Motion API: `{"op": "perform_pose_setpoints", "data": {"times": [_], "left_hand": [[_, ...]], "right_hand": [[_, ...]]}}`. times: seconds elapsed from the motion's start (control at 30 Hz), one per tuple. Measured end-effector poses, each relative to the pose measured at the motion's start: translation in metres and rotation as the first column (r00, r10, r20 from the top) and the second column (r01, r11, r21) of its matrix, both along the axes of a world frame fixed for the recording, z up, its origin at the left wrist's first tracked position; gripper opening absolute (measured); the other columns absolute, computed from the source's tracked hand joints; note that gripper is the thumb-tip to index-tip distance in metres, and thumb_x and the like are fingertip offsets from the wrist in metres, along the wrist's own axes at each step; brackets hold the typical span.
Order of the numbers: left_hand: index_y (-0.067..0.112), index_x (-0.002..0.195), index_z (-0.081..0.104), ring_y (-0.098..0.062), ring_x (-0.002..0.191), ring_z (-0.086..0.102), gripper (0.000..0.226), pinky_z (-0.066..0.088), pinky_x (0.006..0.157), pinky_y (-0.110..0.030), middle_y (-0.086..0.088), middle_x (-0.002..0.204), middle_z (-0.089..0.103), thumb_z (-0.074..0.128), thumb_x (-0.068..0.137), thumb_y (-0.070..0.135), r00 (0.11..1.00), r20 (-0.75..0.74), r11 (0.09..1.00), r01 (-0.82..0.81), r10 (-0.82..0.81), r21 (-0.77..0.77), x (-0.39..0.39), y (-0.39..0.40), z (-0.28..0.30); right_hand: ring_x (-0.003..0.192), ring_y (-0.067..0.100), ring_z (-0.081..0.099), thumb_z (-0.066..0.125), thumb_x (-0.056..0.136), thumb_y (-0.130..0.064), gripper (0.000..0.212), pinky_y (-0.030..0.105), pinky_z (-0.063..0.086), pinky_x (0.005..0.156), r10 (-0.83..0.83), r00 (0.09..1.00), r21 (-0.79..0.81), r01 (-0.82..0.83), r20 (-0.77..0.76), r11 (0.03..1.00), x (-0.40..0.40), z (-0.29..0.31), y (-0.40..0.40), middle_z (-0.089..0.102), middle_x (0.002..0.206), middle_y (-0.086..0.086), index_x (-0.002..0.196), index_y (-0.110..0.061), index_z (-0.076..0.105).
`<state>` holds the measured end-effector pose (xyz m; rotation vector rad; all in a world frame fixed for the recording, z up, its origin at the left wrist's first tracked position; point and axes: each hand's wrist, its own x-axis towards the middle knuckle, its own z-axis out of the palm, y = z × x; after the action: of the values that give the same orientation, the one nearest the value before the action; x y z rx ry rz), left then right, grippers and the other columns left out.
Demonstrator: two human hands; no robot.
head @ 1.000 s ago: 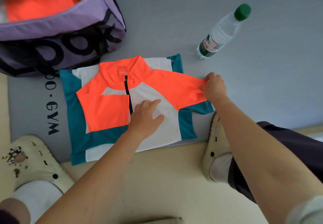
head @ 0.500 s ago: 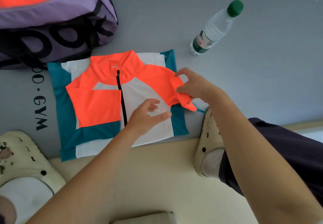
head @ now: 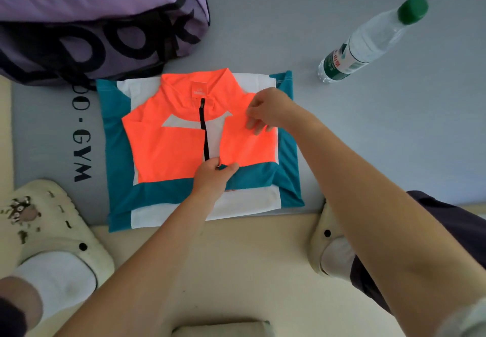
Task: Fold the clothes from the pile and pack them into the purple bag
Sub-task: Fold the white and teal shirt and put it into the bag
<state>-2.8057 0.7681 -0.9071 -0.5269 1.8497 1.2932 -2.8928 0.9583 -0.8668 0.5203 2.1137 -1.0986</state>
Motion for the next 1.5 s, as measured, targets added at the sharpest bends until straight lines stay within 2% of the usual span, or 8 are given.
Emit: {"op": "perform_pose_setpoints", "data": {"times": [0.1, 0.33, 0.43, 0.57, 0.83, 1.03, 1.33, 1.5], "left_hand": [[-0.004, 0.082, 0.061, -0.025, 0.069, 0.055, 0.023, 0.051, 0.057, -0.038, -0.014, 0.076, 0.055, 0.068, 0.089, 0.018, 0.999, -0.006, 0.997, 0.04, -0.04, -0.064, 0.0, -0.008, -0.003], [0.012, 0.059, 0.045, -0.021, 0.056, 0.046, 0.046, 0.034, 0.052, -0.028, -0.009, 0.061, 0.045, 0.074, 0.08, 0.041, 0.988, 0.041, 0.966, 0.154, -0.149, -0.205, -0.016, -0.009, -0.002], [0.016, 0.057, 0.041, -0.019, 0.056, 0.032, 0.046, 0.025, 0.053, -0.03, -0.003, 0.057, 0.034, 0.072, 0.082, 0.039, 0.986, -0.15, 0.967, 0.028, -0.068, -0.254, -0.025, -0.003, -0.001], [0.025, 0.068, 0.057, -0.015, 0.07, 0.053, 0.024, 0.044, 0.076, -0.029, 0.008, 0.07, 0.056, 0.075, 0.083, 0.031, 0.979, -0.131, 0.971, -0.174, 0.153, -0.162, -0.035, 0.008, 0.001], [0.017, 0.091, 0.049, -0.027, 0.076, 0.057, 0.013, 0.041, 0.066, -0.035, 0.009, 0.073, 0.053, 0.06, 0.092, 0.022, 0.941, -0.327, 0.935, -0.186, 0.081, -0.302, -0.032, 0.001, -0.005], [0.023, 0.097, 0.044, -0.02, 0.069, 0.064, 0.037, 0.048, 0.059, -0.031, 0.003, 0.075, 0.064, 0.074, 0.078, 0.031, 0.963, -0.259, 0.956, -0.143, 0.074, -0.258, -0.021, -0.008, -0.005], [0.014, 0.094, 0.045, -0.024, 0.072, 0.058, 0.029, 0.05, 0.063, -0.039, 0.004, 0.075, 0.053, 0.071, 0.083, 0.019, 0.965, -0.178, 0.932, 0.121, -0.191, -0.341, 0.007, -0.018, -0.007], [0.02, 0.091, 0.041, -0.027, 0.066, 0.063, 0.025, 0.047, 0.057, -0.037, -0.003, 0.069, 0.059, 0.066, 0.088, 0.016, 0.91, -0.249, 0.902, 0.23, -0.333, -0.365, 0.007, -0.031, 0.0]], "right_hand": [[0.057, 0.008, 0.062, 0.057, 0.09, -0.009, 0.009, 0.013, 0.043, 0.047, -0.022, 0.98, 0.055, 0.033, -0.197, 0.998, -0.002, -0.012, -0.011, 0.073, 0.086, 0.007, 0.089, -0.012, 0.065], [0.078, 0.014, 0.048, 0.056, 0.087, -0.006, 0.025, 0.019, 0.035, 0.07, -0.176, 0.898, 0.259, 0.297, -0.404, 0.919, 0.054, -0.029, 0.018, 0.054, 0.094, 0.005, 0.109, -0.012, 0.065], [0.076, 0.014, 0.048, 0.059, 0.089, -0.01, 0.026, 0.021, 0.037, 0.072, -0.164, 0.914, 0.274, 0.276, -0.37, 0.921, 0.069, -0.034, 0.026, 0.05, 0.094, 0.007, 0.114, -0.015, 0.064], [0.074, 0.01, 0.046, 0.056, 0.091, -0.013, 0.038, 0.024, 0.037, 0.074, -0.101, 0.909, 0.236, 0.21, -0.404, 0.949, 0.054, -0.037, 0.02, 0.049, 0.092, 0.006, 0.128, -0.021, 0.057], [0.094, 0.032, 0.059, 0.056, 0.091, -0.019, 0.034, 0.035, 0.043, 0.072, 0.042, 0.963, 0.368, 0.061, -0.265, 0.928, 0.029, -0.044, 0.016, 0.056, 0.095, 0.009, 0.124, -0.016, 0.047], [0.078, 0.025, 0.055, 0.065, 0.086, -0.026, 0.033, 0.031, 0.037, 0.063, -0.183, 0.927, 0.289, 0.283, -0.327, 0.915, 0.071, -0.039, 0.008, 0.058, 0.085, 0.002, 0.111, -0.013, 0.049], [0.064, 0.021, 0.048, 0.07, 0.084, -0.043, 0.04, 0.031, 0.031, 0.05, -0.183, 0.982, 0.355, 0.157, 0.039, 0.922, 0.163, -0.043, -0.001, 0.049, 0.064, -0.002, 0.066, -0.015, 0.047], [0.066, 0.02, 0.049, 0.077, 0.077, -0.045, 0.041, 0.032, 0.036, 0.054, -0.16, 0.976, 0.351, 0.099, 0.148, 0.931, 0.171, -0.032, 0.009, 0.051, 0.071, -0.001, 0.071, -0.017, 0.046]]}}
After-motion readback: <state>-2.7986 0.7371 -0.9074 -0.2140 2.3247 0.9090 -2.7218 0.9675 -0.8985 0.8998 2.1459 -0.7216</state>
